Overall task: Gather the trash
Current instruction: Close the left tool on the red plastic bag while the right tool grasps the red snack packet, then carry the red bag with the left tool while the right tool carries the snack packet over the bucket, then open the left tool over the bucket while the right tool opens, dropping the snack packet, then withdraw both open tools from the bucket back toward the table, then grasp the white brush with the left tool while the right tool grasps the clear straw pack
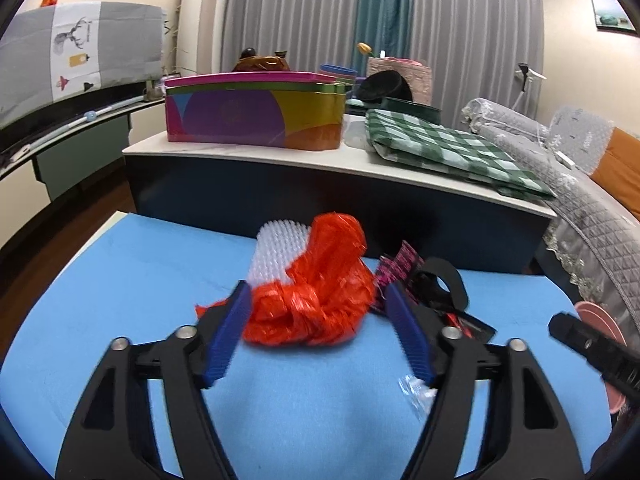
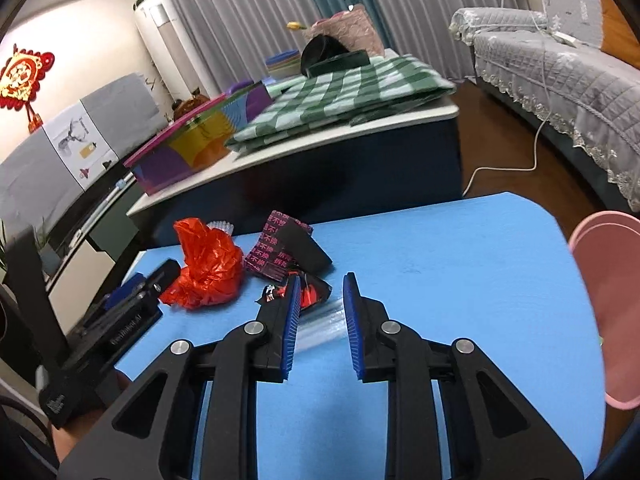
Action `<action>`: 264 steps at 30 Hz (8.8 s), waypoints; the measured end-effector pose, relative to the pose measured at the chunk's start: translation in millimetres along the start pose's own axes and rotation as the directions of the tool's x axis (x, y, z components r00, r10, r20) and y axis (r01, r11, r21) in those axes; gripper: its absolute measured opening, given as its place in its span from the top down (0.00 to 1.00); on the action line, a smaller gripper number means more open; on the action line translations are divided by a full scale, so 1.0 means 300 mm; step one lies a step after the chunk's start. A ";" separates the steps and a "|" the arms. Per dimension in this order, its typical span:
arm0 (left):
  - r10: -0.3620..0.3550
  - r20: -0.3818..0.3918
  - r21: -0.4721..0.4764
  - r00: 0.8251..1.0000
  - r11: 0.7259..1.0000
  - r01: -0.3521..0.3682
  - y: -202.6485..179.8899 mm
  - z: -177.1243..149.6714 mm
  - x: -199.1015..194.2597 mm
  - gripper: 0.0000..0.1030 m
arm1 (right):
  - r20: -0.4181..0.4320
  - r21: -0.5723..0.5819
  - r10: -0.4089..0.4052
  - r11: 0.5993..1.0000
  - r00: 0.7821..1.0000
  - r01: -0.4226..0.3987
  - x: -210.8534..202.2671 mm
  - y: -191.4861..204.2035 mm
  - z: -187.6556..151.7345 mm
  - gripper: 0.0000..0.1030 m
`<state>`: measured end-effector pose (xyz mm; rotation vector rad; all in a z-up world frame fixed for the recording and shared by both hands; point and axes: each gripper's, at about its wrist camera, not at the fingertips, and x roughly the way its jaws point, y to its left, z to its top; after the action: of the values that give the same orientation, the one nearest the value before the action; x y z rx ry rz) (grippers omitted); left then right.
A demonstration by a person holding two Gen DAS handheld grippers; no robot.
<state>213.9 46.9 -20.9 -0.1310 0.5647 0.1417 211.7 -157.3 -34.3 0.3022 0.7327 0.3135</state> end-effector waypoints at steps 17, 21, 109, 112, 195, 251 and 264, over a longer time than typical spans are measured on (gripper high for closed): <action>0.024 -0.083 0.010 0.996 1.000 -0.023 -0.007 -0.003 0.164 0.27 | -0.121 0.017 0.006 1.000 0.993 -0.004 0.236 -0.014 0.003 0.67; 0.017 -0.091 0.005 0.996 1.000 -0.017 -0.002 0.001 0.172 0.36 | -0.135 0.006 0.011 1.000 0.991 -0.010 0.256 -0.002 -0.004 0.72; -0.327 -0.070 0.167 0.942 0.927 0.335 -0.528 -0.100 -0.324 0.68 | 0.257 0.047 -0.351 0.935 0.901 0.351 -0.639 -0.390 0.060 0.97; -0.333 -0.075 0.176 0.940 0.923 0.341 -0.555 -0.105 -0.316 0.68 | 0.255 0.063 -0.362 0.932 0.897 0.358 -0.643 -0.422 0.065 0.97; -0.418 -0.208 0.226 0.885 0.859 0.459 -0.924 -0.167 -0.240 0.59 | 0.230 0.245 -0.503 0.858 0.833 0.451 -0.661 -0.701 0.129 0.46; -0.023 -0.016 -0.033 1.000 0.999 0.023 0.115 0.087 -0.067 0.59 | 0.021 0.171 -0.414 0.898 0.910 0.405 0.037 0.003 -0.089 0.33; 0.020 -0.058 -0.109 0.998 0.994 -0.027 0.227 0.069 0.032 0.59 | -0.042 0.105 -0.354 0.928 0.934 0.357 0.169 0.121 -0.105 0.21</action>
<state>221.1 118.0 -14.6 -0.2355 0.6152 0.1925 219.2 -99.8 -73.5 0.2649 0.8129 -0.0697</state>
